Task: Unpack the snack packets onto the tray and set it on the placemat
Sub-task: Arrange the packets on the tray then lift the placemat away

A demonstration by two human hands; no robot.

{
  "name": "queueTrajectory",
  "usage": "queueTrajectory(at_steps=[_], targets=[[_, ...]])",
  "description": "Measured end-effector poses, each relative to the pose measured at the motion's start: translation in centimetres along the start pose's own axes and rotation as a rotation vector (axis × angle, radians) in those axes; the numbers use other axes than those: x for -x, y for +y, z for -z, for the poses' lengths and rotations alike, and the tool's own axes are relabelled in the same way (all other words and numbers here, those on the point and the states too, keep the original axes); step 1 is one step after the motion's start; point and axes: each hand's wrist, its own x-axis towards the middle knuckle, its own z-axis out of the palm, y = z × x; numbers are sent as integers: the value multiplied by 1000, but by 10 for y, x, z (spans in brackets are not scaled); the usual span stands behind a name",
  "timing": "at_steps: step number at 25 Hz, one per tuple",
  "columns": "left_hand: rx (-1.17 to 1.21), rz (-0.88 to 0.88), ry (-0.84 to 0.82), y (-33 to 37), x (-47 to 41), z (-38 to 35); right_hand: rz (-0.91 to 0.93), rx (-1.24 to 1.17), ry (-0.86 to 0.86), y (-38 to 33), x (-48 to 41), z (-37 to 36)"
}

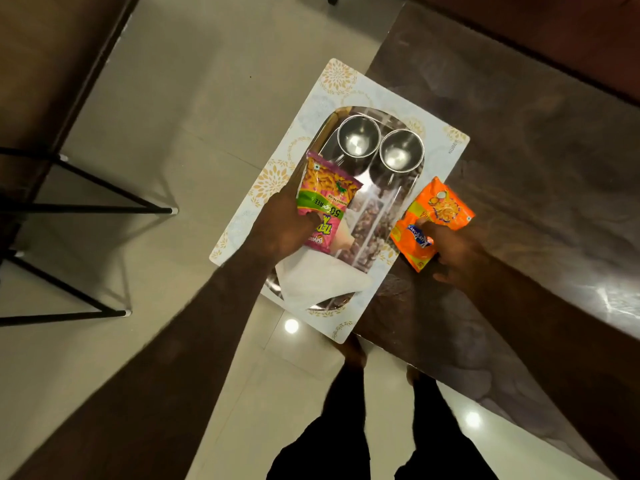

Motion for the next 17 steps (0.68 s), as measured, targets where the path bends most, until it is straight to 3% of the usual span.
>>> queueTrajectory(at_steps=[5, 8, 11, 17], targets=[[-103, -71, -41, -10, -8, -3, 261, -97, 139, 11, -12, -19], [-78, -48, -49, -12, -10, -1, 322, -64, 262, 15, -1, -19], [-60, -33, -46, -10, -8, 0, 340, -188, 358, 20, 27, -21], [-96, -34, -85, -2, -1, -1, 396, -429, 329, 28, 88, -32]])
